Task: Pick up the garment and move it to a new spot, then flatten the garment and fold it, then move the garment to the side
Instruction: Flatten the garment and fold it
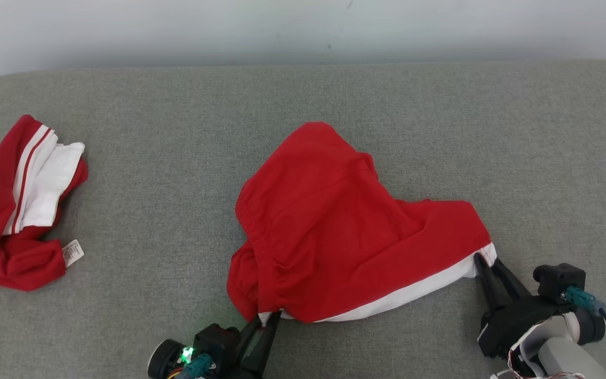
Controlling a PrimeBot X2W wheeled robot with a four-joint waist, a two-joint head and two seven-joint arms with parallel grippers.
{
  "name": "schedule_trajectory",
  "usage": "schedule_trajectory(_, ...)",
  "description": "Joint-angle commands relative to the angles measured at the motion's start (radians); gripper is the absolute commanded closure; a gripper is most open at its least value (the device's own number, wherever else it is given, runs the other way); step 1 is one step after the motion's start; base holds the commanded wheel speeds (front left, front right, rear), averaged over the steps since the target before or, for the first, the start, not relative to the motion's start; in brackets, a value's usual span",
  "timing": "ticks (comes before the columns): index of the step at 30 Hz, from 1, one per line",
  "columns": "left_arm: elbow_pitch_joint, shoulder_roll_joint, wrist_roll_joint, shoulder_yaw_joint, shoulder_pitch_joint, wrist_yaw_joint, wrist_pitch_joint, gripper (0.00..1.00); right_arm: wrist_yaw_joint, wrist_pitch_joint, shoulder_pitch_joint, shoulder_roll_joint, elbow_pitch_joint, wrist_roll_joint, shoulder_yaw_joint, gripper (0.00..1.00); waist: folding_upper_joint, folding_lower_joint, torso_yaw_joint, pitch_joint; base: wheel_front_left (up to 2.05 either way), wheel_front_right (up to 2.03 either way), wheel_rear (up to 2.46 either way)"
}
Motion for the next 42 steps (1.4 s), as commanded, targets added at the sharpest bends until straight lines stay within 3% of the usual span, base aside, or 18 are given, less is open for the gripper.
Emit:
schedule_trajectory(1,-0.007,-0.004,-0.012,-0.004,-0.010,0.002,-0.003,1.00,-0.002,0.000,-0.012,-0.003,-0.007,0.006,0.005,1.00,-0.0001,-0.0002,0.002,-0.001,0.00,0.00,0.00)
schedule_trajectory(9,-0.172,0.034,-0.048,0.028,0.042,0.002,-0.003,1.00,-0.002,0.000,0.068,-0.041,-0.186,0.028,0.002,1.00,-0.0001,-0.0002,-0.011,-0.029,0.00,0.00,0.00)
schedule_trajectory(17,-0.317,0.158,-0.122,-0.021,-0.124,0.002,-0.002,1.00,-0.002,0.000,-0.049,-0.091,-0.334,0.131,0.048,1.00,-0.0001,-0.0002,-0.051,-0.016,0.00,0.00,0.00)
schedule_trajectory(21,-0.359,0.233,-0.189,-0.057,-0.346,0.002,0.058,1.00,-0.002,0.044,-0.223,-0.123,-0.346,0.227,0.068,1.00,-0.0001,-0.0002,-0.068,0.034,0.00,0.00,0.00)
schedule_trajectory(27,-0.326,0.259,-0.330,-0.045,-0.764,0.002,0.172,1.00,-0.002,0.174,-0.575,-0.136,-0.284,0.360,0.026,1.00,-0.0001,-0.0002,-0.094,0.195,0.00,0.00,0.00)
schedule_trajectory(30,-0.244,0.241,-0.376,-0.009,-0.970,0.002,0.200,1.00,-0.002,0.221,-0.772,-0.127,-0.233,0.379,0.011,1.00,-0.0001,-0.0002,-0.119,0.285,0.00,0.00,0.00)
schedule_trajectory(34,-0.147,0.238,-0.385,-0.044,-1.237,0.002,0.249,1.00,-0.002,0.264,-1.024,-0.119,-0.148,0.396,-0.023,1.00,-0.0001,-0.0002,-0.147,0.394,0.00,0.00,0.00)
schedule_trajectory(42,0.099,0.167,-0.408,-0.097,-1.599,0.002,0.222,1.00,-0.002,0.232,-1.379,-0.089,0.050,0.327,-0.027,1.00,-0.0001,-0.0002,-0.188,0.496,0.00,0.00,0.00)
